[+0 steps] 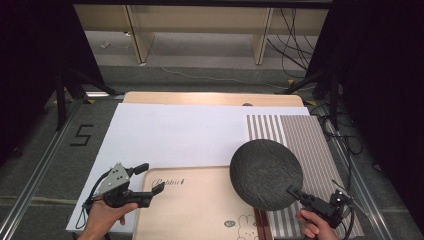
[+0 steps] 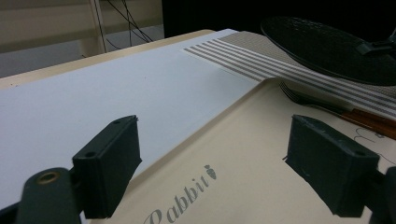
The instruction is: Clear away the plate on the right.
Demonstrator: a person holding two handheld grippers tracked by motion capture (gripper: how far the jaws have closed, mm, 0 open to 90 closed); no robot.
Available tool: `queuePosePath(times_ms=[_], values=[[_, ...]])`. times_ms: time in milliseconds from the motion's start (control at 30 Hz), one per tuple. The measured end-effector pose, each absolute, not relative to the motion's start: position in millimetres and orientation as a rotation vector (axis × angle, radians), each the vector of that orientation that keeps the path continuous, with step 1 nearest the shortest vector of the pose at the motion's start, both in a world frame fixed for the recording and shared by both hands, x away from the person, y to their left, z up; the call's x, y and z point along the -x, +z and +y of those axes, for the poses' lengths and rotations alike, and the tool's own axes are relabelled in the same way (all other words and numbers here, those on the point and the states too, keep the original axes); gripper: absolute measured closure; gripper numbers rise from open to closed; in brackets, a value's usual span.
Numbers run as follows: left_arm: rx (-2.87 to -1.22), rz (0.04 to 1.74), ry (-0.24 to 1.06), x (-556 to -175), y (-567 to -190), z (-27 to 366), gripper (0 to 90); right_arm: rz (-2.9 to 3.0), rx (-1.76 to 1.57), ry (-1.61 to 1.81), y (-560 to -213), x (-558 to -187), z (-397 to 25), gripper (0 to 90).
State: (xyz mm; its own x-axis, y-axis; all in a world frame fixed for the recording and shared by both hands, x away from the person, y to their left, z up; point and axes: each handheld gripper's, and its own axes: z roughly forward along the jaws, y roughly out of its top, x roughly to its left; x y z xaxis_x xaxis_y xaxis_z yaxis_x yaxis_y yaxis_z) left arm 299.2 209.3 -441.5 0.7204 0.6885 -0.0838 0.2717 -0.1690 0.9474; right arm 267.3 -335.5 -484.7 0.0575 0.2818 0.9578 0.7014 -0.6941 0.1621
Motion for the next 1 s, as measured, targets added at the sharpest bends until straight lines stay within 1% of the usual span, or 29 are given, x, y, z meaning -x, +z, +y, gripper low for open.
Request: queuePosePath(times_ms=[433,500,1000], values=[[-1.741,0.768,0.445,-298.9,-441.3,209.5,16.9,-1.139,1.912,-1.603,-489.2,-273.2,-301.8,86.6],[-1.738,0.769,0.445,-299.0,-441.3,209.7,16.9,-1.124,1.895,-1.531,-485.2,-273.6,-297.5,86.6],[-1.735,0.770,0.447,-298.7,-441.0,210.2,16.9,-1.231,1.789,-1.412,-490.5,-278.3,-257.6,86.6]])
